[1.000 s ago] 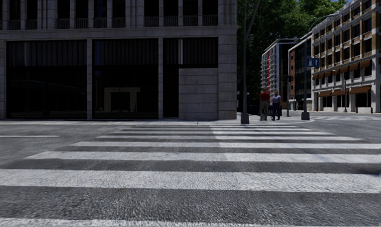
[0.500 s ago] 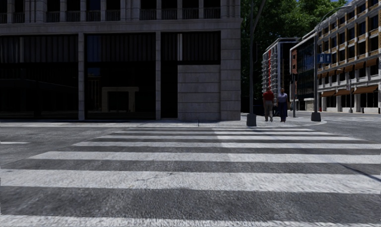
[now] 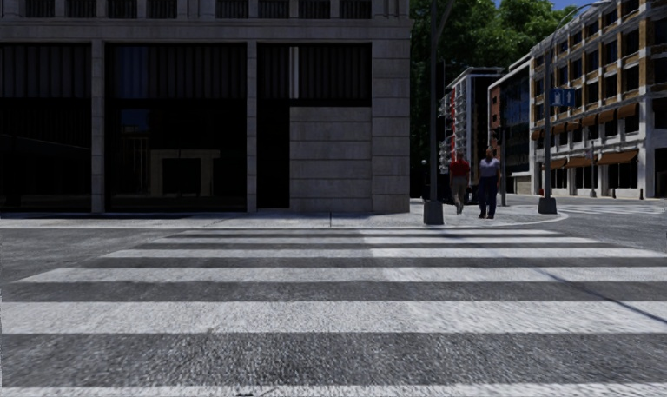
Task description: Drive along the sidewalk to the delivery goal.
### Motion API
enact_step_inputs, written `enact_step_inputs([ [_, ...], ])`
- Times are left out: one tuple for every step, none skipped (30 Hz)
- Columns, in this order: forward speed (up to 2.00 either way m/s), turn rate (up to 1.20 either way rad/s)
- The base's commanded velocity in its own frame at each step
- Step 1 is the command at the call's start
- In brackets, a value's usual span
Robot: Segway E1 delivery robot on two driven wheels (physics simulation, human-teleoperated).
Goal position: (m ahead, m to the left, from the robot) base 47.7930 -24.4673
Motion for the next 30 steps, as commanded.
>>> enact_step_inputs([
  [2.0, -0.11],
  [2.0, -0.05],
  [2.0, -0.03],
  [2.0, -0.02],
  [2.0, -0.01],
  [2.0, -0.01],
  [2.0, -0.01],
  [2.0, -0.01],
  [2.0, -0.01],
  [2.0, -0.01],
  [2.0, -0.01],
  [2.0, -0.01],
  [2.0, -0.01],
  [2.0, -0.01],
  [2.0, -0.01],
  [2.0, -0.01],
  [2.0, -0.01],
  [2.0, -0.01],
  [2.0, -0.01],
  [2.0, -0.01],
  [2.0, -0.01],
  [2.0, -0.01],
  [2.0, -0.01],
  [2.0, -0.01],
  [2.0, -0.01],
  [2.0, -0.01],
  [2.0, -0.01],
  [2.0, -0.01],
  [2.0, -0.01],
  [2.0, -0.01],
])
